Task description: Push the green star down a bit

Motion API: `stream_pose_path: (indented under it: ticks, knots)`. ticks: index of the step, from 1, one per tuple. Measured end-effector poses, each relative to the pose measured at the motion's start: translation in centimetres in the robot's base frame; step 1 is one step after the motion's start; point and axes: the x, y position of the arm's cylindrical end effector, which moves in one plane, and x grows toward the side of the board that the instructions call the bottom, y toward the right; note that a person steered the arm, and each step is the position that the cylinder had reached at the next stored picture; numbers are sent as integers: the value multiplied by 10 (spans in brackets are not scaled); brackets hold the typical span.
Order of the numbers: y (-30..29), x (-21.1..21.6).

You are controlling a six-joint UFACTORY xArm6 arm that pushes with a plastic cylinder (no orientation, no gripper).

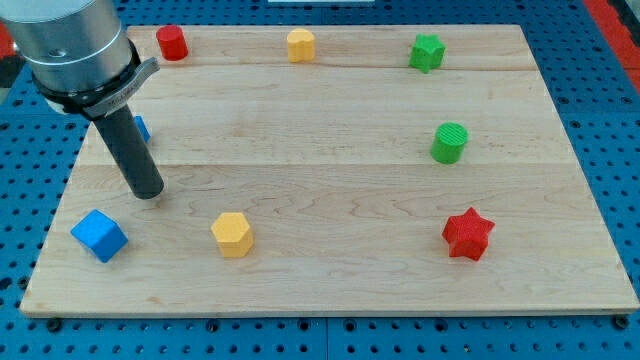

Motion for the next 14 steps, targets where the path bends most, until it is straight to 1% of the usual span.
stream_pose_path:
  ticks: [1,2,4,5,6,7,8,9,10,11,12,13,14]
  knots:
    - [0,0]
    - [7,-11]
    - [89,-26]
    - [138,-68]
    - [183,-133]
    - [229,-172]
    - [263,-154]
    - [313,-134]
    - [386,-186]
    - [430,-249]
    - [386,-284]
    - [340,-278]
    - [347,-229]
